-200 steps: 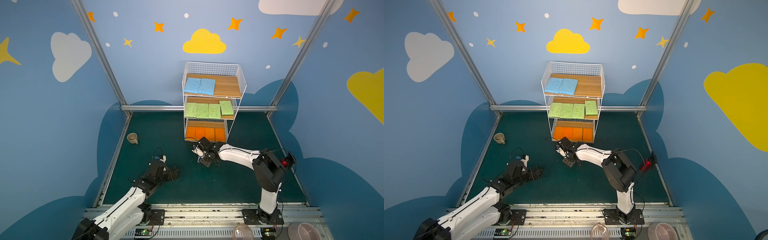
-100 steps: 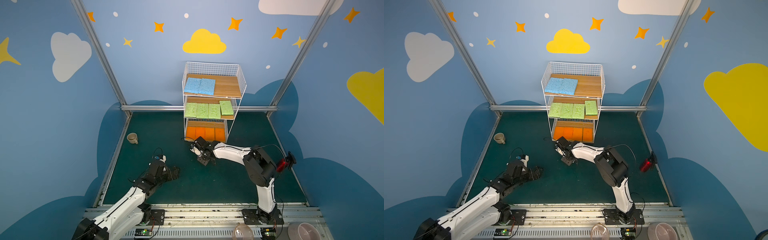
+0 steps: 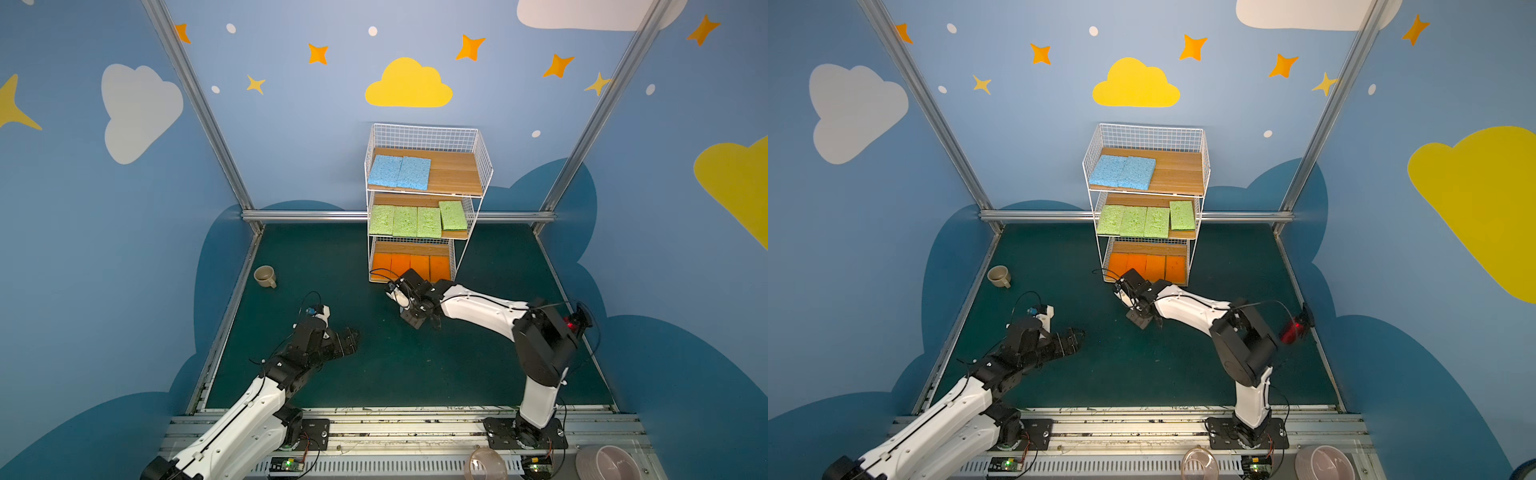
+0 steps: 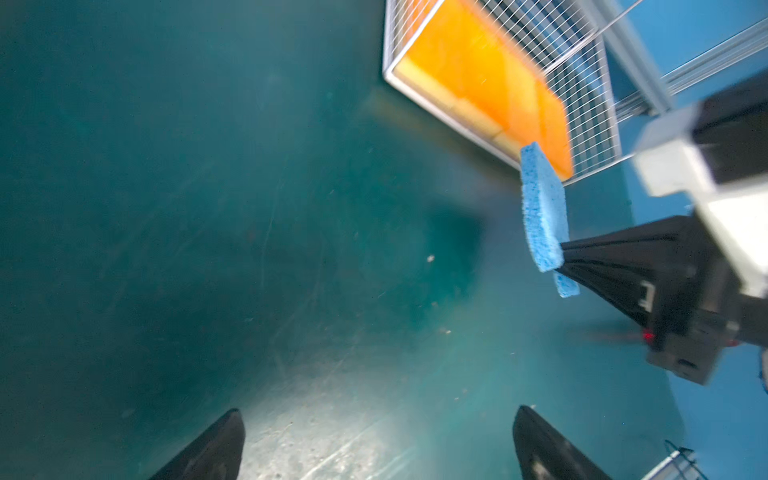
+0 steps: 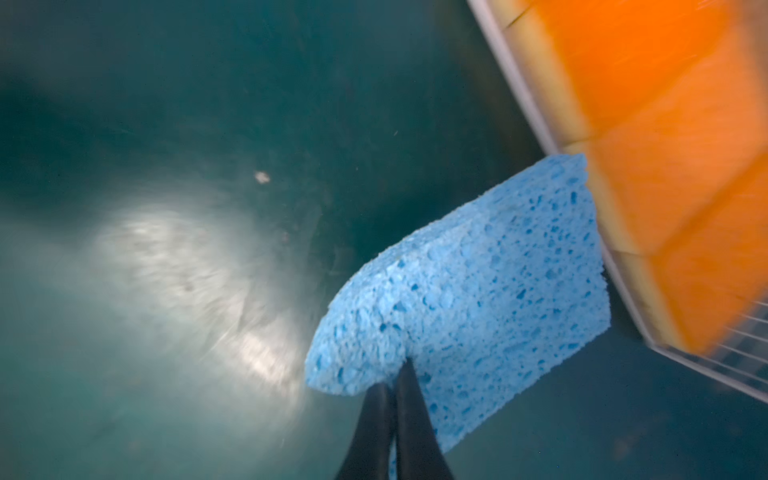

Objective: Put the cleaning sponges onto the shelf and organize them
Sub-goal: 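Lift the blue sponge with the right gripper up to the top board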

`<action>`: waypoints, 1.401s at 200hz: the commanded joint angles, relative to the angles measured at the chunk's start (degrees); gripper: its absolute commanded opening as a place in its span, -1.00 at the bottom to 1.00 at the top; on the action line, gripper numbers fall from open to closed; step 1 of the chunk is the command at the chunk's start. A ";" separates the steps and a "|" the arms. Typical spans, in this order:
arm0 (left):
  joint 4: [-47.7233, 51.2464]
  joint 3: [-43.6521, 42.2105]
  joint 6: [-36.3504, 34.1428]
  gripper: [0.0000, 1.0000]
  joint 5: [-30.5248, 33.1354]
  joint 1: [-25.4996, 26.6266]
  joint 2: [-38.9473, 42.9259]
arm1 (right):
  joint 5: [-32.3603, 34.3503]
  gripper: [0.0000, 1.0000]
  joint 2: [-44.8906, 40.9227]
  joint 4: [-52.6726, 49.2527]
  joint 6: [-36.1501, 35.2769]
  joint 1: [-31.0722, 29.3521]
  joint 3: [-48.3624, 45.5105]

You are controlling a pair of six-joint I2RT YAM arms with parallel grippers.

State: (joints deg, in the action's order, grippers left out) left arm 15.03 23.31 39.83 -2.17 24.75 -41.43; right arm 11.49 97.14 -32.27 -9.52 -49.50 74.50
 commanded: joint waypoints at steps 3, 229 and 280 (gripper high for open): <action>5.18 3.59 -1.57 1.00 -0.11 -0.23 1.84 | 0.90 -1.00 -8.46 -2.95 0.91 -2.09 -0.28; 19.07 45.86 -12.24 0.99 -2.81 0.75 -10.62 | 22.02 -1.00 -25.75 3.61 -32.47 -14.45 28.91; 10.46 47.45 -10.54 0.99 -4.59 0.38 -18.45 | 7.43 -1.00 -17.91 -0.14 -29.19 4.52 40.69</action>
State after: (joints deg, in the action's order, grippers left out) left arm 31.29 69.54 28.84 -5.41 25.41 -57.43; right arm 26.72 77.58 -31.16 -40.88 -52.10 110.04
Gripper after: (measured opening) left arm 0.997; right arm 0.048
